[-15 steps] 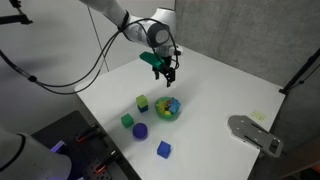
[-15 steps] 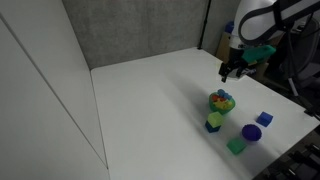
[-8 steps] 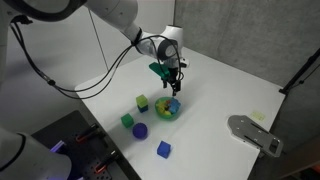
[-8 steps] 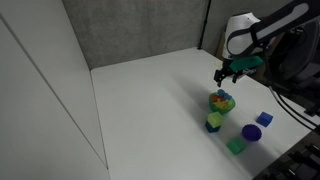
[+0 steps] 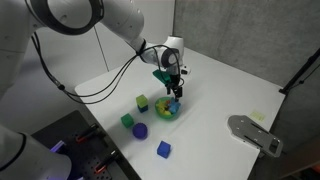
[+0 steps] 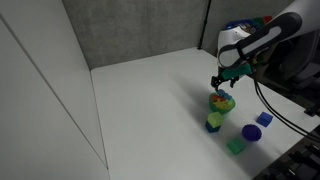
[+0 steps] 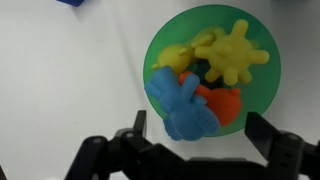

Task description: Remove the blue object from the bowl

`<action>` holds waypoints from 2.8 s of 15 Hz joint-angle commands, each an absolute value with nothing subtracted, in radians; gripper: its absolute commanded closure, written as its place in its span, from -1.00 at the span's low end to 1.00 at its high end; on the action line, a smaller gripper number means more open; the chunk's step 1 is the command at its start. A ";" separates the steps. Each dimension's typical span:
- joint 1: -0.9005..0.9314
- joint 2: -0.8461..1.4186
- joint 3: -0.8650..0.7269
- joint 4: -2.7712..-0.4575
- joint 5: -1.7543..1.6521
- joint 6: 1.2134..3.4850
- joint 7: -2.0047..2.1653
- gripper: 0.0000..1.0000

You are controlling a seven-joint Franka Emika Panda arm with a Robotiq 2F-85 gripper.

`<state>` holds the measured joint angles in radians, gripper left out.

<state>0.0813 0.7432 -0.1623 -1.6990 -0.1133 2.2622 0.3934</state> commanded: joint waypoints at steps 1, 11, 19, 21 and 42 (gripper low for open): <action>0.112 0.790 -0.196 -1.645 -0.150 2.243 0.449 -1.00; 0.157 0.827 -0.242 -1.632 -0.212 2.249 0.518 -0.32; 0.173 0.790 -0.243 -1.656 -0.211 2.254 0.526 0.94; 0.172 0.753 -0.239 -1.681 -0.205 2.256 0.520 0.91; 0.154 0.444 -0.031 -2.004 -0.094 2.173 0.409 0.93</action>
